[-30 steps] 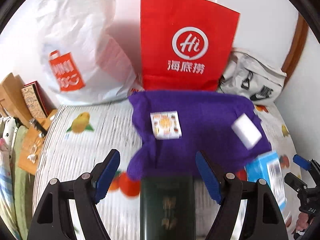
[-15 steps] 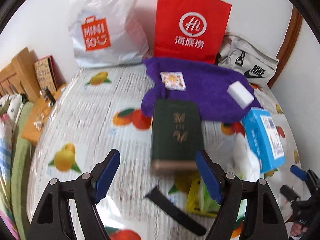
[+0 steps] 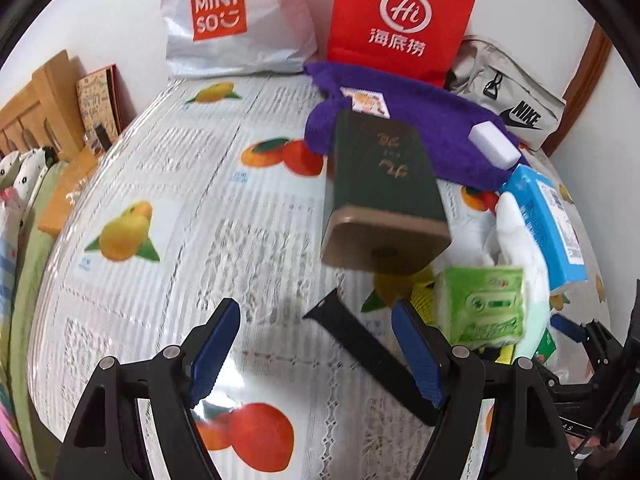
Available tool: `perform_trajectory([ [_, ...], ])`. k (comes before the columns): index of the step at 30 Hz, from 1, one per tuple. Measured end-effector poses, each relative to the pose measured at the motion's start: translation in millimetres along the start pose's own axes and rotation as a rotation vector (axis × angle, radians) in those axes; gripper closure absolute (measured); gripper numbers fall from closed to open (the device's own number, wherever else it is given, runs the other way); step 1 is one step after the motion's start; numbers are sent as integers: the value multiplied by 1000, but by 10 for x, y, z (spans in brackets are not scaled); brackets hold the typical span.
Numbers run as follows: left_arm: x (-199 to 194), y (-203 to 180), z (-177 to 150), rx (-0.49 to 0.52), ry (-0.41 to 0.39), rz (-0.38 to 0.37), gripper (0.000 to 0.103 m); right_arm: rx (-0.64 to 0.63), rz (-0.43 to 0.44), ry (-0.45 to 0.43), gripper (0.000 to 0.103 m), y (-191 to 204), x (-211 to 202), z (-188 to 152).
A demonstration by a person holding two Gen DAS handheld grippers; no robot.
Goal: Organize soft objects
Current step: 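Grasp the black watch strap piece with buckle using the right tool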
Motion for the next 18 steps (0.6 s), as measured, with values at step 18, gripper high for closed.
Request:
perform_trajectory([
  [18,-16,-127,-338,33,19,-33,26,72,65,23,53,266,-432,-602],
])
Point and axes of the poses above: each gripper's, at about its wrist camera, not at the fingertips, and x roughly the way its jaws point, y to its left, z to its top, the point moved 8 cm from there along x, roughly the way its jaws point, and after that the axes turned 12 degrees about z, right-handed, at the moved point
